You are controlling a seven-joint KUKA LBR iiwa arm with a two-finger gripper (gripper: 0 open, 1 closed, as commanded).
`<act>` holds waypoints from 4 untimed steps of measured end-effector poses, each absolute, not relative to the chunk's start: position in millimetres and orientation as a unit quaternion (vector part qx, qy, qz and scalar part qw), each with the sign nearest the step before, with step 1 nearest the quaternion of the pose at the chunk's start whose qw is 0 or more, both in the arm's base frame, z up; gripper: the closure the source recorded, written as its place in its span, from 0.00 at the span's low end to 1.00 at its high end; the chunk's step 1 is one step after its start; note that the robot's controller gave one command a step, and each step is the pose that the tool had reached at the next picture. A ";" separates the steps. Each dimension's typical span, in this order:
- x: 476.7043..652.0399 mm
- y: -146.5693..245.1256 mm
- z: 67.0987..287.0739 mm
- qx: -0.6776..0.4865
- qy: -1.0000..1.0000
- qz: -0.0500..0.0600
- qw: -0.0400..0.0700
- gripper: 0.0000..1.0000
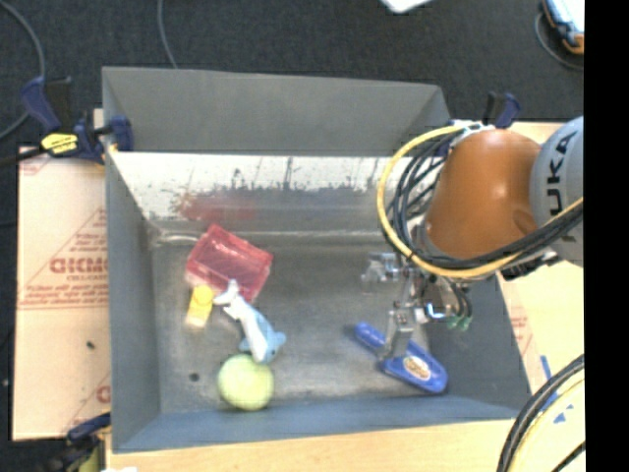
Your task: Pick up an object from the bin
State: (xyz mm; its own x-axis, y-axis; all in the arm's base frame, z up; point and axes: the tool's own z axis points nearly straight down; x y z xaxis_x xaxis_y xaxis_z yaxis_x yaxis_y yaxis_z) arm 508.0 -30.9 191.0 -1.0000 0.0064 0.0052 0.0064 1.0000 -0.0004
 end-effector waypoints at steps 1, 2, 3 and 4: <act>509.7 -30.9 195.6 -0.002 -1.000 0.001 -0.002 0.00; 501.7 -72.8 122.7 0.034 -0.999 0.001 0.005 0.00; 501.3 -82.9 69.3 0.036 -0.999 0.001 -0.002 0.00; 502.0 -82.9 70.3 0.036 -0.999 0.001 -0.003 0.00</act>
Offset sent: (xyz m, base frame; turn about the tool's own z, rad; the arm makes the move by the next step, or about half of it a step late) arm -0.0049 -0.0390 -0.0657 -0.0768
